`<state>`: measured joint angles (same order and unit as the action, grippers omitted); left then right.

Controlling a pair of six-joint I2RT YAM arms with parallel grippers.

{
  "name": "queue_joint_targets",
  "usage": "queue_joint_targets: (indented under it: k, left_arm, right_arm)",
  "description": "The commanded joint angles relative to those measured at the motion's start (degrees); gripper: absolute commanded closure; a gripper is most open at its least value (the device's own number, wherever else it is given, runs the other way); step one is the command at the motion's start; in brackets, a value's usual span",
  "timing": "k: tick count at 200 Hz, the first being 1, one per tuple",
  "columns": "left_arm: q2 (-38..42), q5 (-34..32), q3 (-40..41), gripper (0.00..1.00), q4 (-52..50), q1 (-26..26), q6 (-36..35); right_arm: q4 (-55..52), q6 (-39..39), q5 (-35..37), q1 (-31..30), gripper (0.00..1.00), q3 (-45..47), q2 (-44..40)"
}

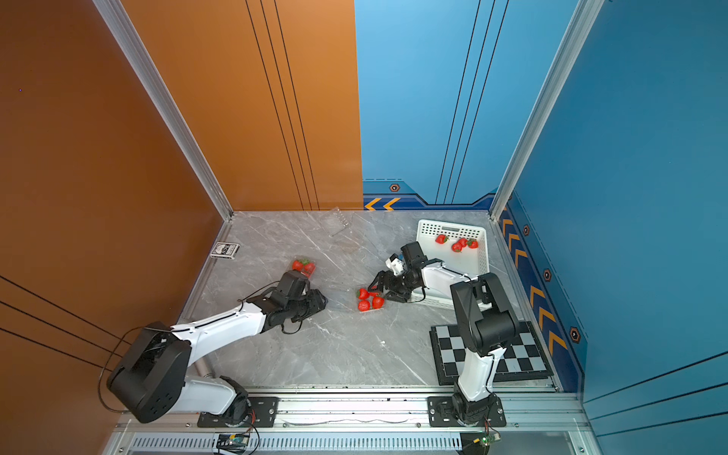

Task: Pack strawberries into containers
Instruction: Close the packing box at the center of the board.

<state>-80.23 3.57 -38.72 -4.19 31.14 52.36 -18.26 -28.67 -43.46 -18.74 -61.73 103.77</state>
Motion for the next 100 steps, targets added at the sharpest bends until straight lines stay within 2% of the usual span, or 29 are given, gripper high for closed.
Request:
queue_joint_targets:
  k: [1, 69, 100]
  left_arm:
    - [0.67, 1.04, -1.07, 0.42, 1.57, 1.30, 0.90]
    - [-9.56, 1.76, -10.87, 0.43, 2.54, 6.47, -0.15]
    - [-15.32, 2.92, -16.03, 0.44, 2.76, 9.21, -0.70]
  right_arm:
    - [2.27, -1.56, -1.58, -0.16, 0.19, 1.29, -2.28]
    - [5.93, -5.10, -0.58, -0.15, 0.11, 5.14, -3.83]
    - [15.26, -13.49, -0.01, 0.09, 0.09, 10.27, -6.39]
